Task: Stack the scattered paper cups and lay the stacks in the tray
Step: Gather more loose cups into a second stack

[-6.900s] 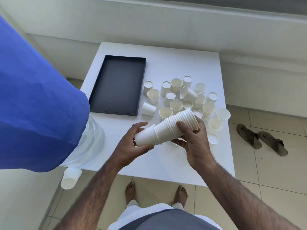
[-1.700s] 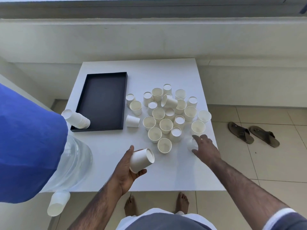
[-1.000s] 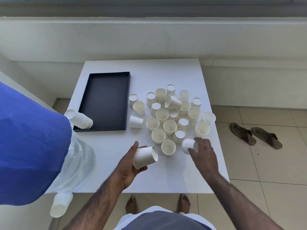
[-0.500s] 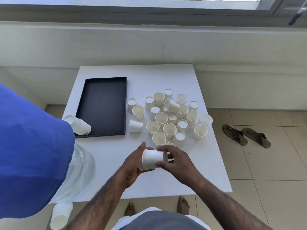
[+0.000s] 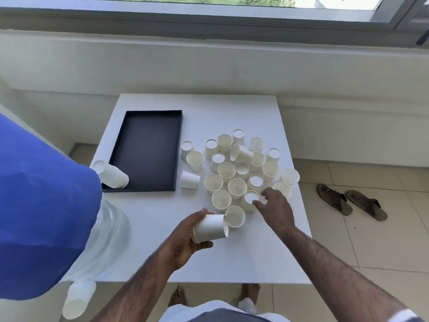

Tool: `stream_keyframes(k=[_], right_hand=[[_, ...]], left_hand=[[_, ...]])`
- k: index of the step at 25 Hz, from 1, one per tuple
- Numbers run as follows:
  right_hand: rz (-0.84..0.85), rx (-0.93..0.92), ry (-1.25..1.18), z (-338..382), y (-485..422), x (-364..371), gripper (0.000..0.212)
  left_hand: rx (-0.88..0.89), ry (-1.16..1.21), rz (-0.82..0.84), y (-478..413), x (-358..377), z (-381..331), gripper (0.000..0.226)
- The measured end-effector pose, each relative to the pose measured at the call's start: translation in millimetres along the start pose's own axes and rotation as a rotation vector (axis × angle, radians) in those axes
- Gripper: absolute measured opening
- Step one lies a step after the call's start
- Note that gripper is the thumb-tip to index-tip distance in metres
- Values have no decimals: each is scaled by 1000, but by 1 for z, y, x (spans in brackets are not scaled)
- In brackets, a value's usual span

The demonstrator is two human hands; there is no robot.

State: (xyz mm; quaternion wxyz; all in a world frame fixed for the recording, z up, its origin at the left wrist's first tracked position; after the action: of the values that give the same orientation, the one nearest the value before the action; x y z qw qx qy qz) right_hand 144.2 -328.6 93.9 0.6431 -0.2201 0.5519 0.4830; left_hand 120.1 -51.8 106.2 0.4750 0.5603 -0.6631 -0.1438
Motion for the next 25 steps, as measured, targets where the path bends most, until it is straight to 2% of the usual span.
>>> stream_keyframes(k=[5,8,12,16,19,21,23,25], right_hand=[[159,-201,372,-6,-44,24,54],[195,-243,427,-5,-49,35,58],[161,-264,462,8,-52,50,64],[185,-212,459,13,-51,58,54],[189,-89,338,8,-38,47,48],[87,44,173,-3,-19,20,44],[-41,120,-133,-11,1,-16,41],[-24,81,-505,-1,15,-42,32]], left_hand=[[73,110,-75,-3,21,20,37],[89,151,-86,-5,24,19,41],[62,97,-85,-14,16,7,44],[32,70,-86,-22,3,-9,46],[22,78,-90,-28,-5,-21,45],[20,85,-95,-34,-6,-28,44],[27,82,-94,-39,-4,-34,44],[26,97,-91,-45,0,-39,47]])
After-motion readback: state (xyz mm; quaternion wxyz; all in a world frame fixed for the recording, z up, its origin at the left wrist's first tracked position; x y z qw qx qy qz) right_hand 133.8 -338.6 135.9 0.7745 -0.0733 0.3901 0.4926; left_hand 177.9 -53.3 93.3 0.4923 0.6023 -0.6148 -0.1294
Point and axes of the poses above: each hand's wrist, its own y-axis away from the middle knuckle, its own x-axis out of the palm, z = x × y, the point moved 7 cm from there along -y, towards the middle knuckle, and after that the axes turned 15 degrees about y, right-handed, at the moved point
